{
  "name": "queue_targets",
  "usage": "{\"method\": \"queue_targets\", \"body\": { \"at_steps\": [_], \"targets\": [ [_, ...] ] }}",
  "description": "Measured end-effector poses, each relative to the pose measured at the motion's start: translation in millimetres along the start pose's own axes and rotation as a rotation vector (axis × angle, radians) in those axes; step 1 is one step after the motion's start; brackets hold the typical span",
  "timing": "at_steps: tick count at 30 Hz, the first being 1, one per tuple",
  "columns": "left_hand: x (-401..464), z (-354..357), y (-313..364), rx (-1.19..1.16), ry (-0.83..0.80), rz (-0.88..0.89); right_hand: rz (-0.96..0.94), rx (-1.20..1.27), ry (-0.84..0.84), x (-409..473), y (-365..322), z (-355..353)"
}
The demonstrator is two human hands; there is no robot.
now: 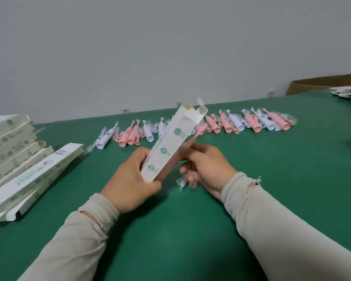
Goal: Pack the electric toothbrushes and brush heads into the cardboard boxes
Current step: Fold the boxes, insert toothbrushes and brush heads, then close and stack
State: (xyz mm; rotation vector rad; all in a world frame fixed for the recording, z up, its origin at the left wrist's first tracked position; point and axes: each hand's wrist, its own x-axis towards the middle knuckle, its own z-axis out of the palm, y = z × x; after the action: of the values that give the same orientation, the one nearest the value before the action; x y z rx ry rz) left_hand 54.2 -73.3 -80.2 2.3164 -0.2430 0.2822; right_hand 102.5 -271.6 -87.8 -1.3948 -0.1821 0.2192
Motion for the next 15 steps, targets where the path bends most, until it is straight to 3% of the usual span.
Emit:
{"method": "queue_targets", "body": {
  "at_steps": [4, 7, 11, 15],
  "targets": [
    [2.9, -1.2, -7.8, 0.087, -0.034, 0.014, -0.136, -0.121, 0.066, -7.0, -5.5, 11.7],
    [4.9, -12.1, -18.7, 0.321, 0.076, -0.034, -0.31, -0.163, 0.328, -5.6, -16.9, 1.9],
    [7.3, -20.8, -32.1, 0.523, 0.139, -0.161, -0.493, -0.076, 0.697, -3.2, -31.9, -21.4],
    [8.5, -24.4, -40.1, 0.679, 0.117, -0.221, -0.659, 0.091, 0.759, -5.4, -43.0, -28.3]
  ]
}}
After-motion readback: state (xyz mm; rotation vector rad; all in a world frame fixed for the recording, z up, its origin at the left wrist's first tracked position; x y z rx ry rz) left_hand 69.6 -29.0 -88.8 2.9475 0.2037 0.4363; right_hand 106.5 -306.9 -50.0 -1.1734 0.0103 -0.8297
